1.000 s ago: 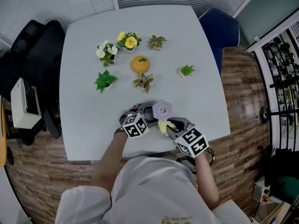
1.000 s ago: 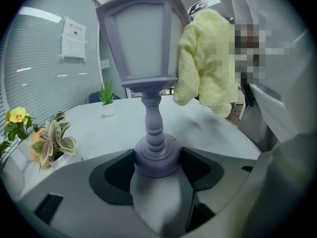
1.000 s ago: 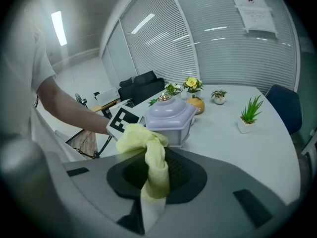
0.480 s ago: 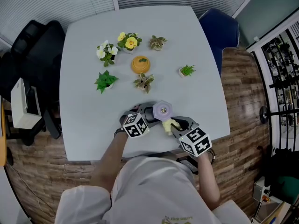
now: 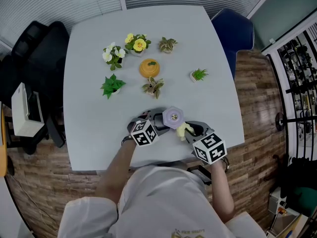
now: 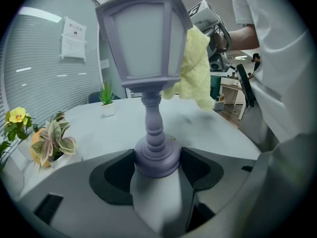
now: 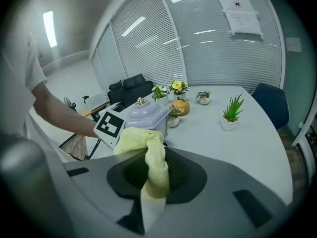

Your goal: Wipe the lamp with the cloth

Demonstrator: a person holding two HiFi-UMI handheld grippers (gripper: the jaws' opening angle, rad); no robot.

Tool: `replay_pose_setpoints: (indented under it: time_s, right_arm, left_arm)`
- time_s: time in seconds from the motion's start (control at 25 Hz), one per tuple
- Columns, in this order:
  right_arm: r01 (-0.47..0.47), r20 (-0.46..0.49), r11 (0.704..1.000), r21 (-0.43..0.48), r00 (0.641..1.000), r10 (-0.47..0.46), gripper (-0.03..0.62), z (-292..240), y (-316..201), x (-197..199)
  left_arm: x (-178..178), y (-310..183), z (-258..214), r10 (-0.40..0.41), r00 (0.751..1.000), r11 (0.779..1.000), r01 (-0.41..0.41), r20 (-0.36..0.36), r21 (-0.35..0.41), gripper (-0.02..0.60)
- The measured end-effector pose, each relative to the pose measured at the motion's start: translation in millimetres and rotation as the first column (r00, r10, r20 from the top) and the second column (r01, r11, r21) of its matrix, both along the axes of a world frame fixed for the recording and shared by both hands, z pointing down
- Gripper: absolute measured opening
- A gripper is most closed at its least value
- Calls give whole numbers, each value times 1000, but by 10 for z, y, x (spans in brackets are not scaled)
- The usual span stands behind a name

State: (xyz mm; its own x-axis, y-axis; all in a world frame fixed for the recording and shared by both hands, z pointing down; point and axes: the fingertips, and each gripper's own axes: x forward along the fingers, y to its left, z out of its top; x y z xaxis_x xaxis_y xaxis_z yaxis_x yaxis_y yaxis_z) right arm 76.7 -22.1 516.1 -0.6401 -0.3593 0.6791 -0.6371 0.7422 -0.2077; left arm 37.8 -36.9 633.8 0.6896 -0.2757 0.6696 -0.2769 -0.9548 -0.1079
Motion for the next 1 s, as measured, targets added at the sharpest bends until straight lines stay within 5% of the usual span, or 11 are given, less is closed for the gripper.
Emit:
replay_pose_setpoints:
  time_s: [1.0]
  right_arm:
    - [-89,-31,996,15,996,89,74,57,-176,92]
  left_arm:
    - [-5,-3,2,1,1000,1000,-1,0,0,302]
